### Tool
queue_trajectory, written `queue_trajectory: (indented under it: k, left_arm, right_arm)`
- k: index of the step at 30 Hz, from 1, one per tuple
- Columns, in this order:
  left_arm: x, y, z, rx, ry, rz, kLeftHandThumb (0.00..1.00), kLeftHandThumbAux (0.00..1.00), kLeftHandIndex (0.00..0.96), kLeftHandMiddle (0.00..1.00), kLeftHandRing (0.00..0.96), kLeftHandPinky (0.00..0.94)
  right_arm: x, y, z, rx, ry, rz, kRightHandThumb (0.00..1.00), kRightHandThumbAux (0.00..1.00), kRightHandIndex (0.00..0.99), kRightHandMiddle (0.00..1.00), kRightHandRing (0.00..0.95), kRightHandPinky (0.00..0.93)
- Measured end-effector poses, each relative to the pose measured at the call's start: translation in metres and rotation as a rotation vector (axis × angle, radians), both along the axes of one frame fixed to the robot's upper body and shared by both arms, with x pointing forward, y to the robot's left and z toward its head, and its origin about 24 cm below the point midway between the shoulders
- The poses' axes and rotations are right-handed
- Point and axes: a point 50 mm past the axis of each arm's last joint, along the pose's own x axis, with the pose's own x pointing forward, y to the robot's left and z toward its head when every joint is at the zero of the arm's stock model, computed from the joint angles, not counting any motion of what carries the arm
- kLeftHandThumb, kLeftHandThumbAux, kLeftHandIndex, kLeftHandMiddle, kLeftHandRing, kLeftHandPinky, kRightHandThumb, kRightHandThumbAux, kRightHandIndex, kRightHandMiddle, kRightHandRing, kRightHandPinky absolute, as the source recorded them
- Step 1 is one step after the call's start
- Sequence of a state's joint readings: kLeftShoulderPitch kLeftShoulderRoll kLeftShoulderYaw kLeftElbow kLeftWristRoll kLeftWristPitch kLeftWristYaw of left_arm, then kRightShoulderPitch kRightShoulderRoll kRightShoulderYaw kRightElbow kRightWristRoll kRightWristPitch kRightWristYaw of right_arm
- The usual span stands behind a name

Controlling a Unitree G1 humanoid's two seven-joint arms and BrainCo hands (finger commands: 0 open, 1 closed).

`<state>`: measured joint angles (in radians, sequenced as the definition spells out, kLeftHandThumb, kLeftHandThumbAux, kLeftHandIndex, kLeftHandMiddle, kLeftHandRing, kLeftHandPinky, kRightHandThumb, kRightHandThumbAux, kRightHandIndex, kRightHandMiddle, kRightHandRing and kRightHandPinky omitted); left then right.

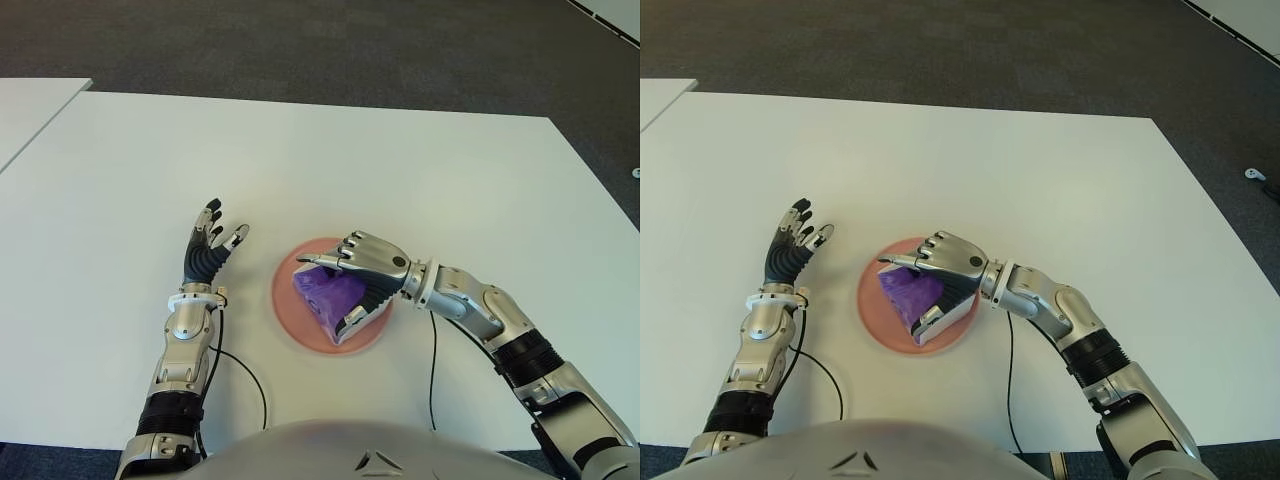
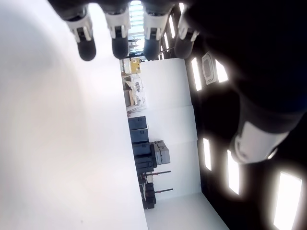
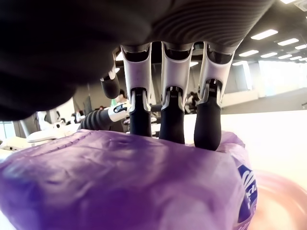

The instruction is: Put the tissue paper into the plate.

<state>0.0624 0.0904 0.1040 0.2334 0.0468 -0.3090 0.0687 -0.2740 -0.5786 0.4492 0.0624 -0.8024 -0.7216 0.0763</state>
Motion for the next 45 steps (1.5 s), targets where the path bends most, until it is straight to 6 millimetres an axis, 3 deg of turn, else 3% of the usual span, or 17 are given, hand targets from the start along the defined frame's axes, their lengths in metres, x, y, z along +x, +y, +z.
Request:
queue_trajectory:
  k: [15,26,31,39,45]
  left_arm:
    - [0.0,0.0,-0.001,-0.001,0.006,0.0,0.0,0.614,0.0,0.0,0.0,0.0]
    - [0.001,-0.001,0.0,0.002,0.001,-0.002,0.0,0.611,0.0,0.0,0.0,0.0]
    - [0.001,0.0,0.0,0.003,-0.002,-0.001,0.0,0.61,0.0,0.0,0.0,0.0]
    - [0.001,0.0,0.001,0.002,-0.013,0.004,0.0,0.612,0.0,0.0,0.0,0.0]
    - [0.001,-0.001,0.001,0.0,-0.02,0.001,0.0,0.619,0.0,0.0,0.0,0.0]
  right_arm:
    - [0.001,-0.011,0.005,0.133,-0.02,-0.075,0.109,0.239,0.0,0.0,0.0,0.0]
    - [0.024,-0.032,0.054,0.448,0.077,-0.191,0.124,0.231,0.0,0.0,0.0,0.0]
    - [0.029,-0.039,0.067,0.634,0.107,-0.244,0.115,0.223,0.0,0.0,0.0,0.0]
    - [0.034,-0.052,0.059,0.819,0.099,-0.348,0.131,0.229,0.0,0.0,0.0,0.0]
    - [0.039,-0.064,0.048,1.028,0.138,-0.414,0.101,0.295,0.0,0.0,0.0,0.0]
